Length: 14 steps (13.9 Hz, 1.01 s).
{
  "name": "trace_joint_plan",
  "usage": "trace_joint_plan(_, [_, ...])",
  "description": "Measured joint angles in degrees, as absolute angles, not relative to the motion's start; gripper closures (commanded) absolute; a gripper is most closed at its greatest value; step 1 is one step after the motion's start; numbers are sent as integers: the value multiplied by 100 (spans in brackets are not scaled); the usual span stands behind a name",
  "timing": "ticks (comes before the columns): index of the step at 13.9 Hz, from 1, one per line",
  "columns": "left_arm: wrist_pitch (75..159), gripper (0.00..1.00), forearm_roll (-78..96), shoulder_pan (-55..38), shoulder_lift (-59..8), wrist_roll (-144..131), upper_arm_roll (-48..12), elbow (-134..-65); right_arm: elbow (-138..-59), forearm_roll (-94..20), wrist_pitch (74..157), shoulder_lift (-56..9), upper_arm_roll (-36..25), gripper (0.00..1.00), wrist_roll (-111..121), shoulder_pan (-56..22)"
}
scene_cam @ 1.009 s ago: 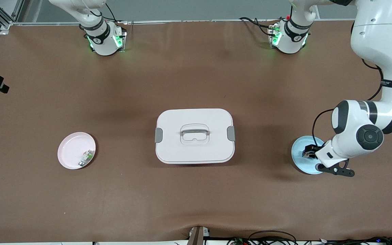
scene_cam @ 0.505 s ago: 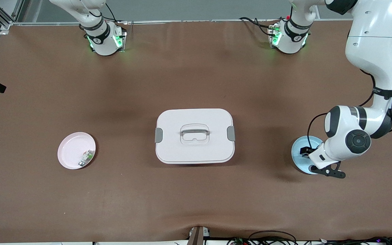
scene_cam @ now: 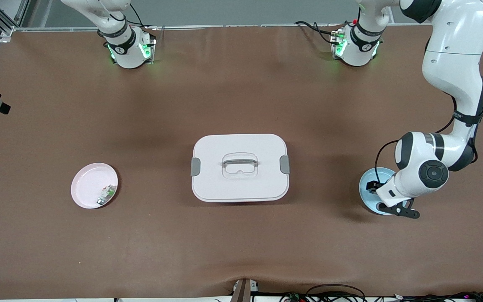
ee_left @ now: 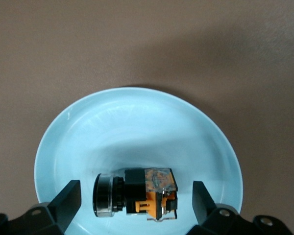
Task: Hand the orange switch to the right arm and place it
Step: 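Close the left gripper on the black-and-orange switch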
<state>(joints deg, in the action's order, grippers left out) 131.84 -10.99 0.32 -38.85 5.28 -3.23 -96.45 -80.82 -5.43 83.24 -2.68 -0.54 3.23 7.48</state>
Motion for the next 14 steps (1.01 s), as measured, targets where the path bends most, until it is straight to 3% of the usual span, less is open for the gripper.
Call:
trace_joint_plan(11, [13402,0,-1099,65,-3901,529,-320,-9853,-8091,-473,8304,-269,-40,0,-107,723])
trace_joint_plan(14, [13448,30,-1099,67,-3901,530,-320,-9876,-8091,-472,8304,-269,-26,0,-157,692])
